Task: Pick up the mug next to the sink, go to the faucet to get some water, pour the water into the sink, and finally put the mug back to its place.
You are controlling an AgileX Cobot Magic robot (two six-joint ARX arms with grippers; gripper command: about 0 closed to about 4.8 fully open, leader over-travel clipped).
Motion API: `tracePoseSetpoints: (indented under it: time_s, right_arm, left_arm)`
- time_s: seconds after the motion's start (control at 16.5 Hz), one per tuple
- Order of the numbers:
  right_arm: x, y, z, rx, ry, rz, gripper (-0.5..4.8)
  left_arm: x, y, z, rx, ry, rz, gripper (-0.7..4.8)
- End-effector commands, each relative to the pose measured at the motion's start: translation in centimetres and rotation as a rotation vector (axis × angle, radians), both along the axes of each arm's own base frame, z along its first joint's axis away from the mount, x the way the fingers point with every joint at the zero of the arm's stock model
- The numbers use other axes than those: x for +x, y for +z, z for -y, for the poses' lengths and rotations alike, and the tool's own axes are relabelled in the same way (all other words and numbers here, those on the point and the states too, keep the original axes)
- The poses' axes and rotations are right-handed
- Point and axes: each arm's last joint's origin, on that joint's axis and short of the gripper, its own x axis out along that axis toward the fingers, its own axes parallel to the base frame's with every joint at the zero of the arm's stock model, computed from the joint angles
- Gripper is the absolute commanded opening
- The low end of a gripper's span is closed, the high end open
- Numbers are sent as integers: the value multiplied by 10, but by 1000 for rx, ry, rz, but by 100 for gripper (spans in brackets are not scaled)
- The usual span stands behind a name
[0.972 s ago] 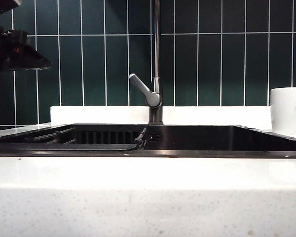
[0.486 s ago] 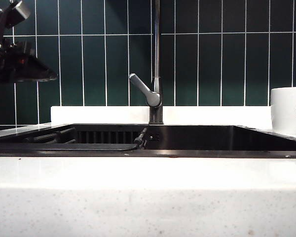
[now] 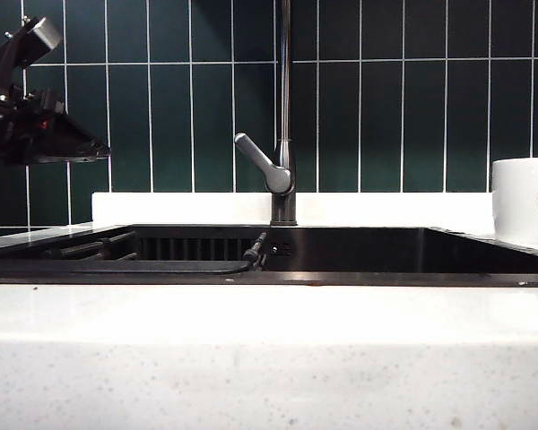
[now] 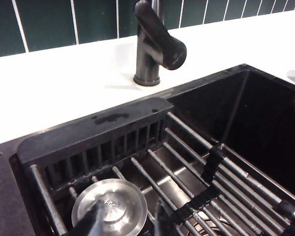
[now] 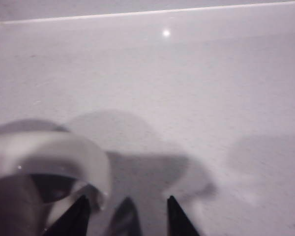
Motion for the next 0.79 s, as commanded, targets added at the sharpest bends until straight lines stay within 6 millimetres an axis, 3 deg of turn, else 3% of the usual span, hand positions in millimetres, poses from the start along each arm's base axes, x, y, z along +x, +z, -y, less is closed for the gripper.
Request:
tracePoseSetpoints:
  time_s: [0.06, 0.36, 0.79]
  right_arm:
    - [6, -5, 2, -42, 61, 24, 213]
    - [12, -13, 3, -107, 89, 28, 213]
    - [11, -8, 16, -62, 13, 110, 212]
  left_arm:
    - [1, 3, 1, 6, -12, 38, 129]
    - [1, 5, 0, 7, -4, 59, 128]
    - [1, 5, 0, 7, -3, 58, 120]
